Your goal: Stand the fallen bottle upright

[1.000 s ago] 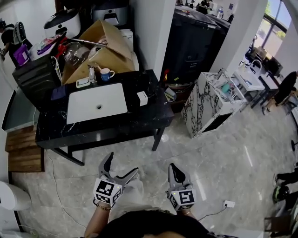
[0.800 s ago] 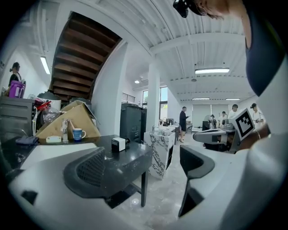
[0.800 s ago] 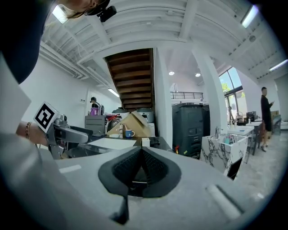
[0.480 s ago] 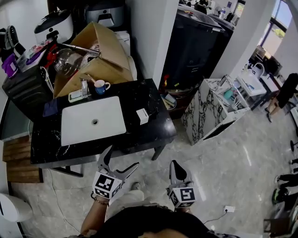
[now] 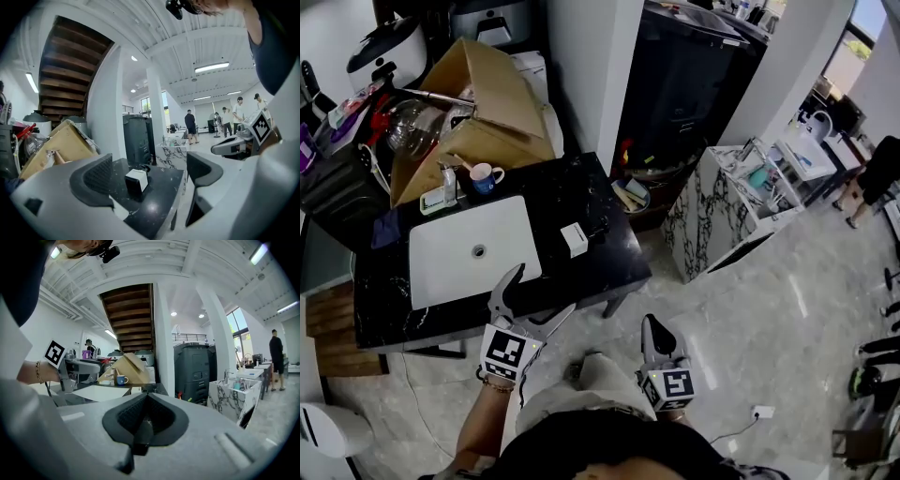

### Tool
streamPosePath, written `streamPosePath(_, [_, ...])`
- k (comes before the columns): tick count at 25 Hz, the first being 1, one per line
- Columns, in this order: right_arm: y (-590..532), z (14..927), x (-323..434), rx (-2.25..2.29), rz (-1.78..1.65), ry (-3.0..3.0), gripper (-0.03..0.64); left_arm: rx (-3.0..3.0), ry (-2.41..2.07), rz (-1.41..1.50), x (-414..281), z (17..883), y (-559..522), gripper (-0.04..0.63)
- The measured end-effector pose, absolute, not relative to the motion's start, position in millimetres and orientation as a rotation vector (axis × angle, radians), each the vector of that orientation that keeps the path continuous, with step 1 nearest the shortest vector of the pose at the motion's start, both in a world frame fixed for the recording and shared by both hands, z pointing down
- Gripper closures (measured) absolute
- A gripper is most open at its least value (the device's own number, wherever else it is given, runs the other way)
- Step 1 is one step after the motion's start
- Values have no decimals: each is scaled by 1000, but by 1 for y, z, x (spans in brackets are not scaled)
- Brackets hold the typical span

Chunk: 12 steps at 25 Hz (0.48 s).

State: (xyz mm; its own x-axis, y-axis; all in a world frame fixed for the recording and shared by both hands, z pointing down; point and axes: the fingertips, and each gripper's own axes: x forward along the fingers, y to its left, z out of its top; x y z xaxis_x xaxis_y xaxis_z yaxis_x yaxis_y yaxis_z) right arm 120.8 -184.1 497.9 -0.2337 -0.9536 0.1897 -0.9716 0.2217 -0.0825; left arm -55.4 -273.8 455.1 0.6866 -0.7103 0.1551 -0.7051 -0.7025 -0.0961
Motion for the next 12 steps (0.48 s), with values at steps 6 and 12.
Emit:
streamPosePath(6, [-220,485,142,1854,271,-2402,614,-2838,1073,-482,-20,458,-316,101])
streamPosePath(12, [-242,490,155,1790,284,-2413,615,-2834,876,-599,26,454,-345,101])
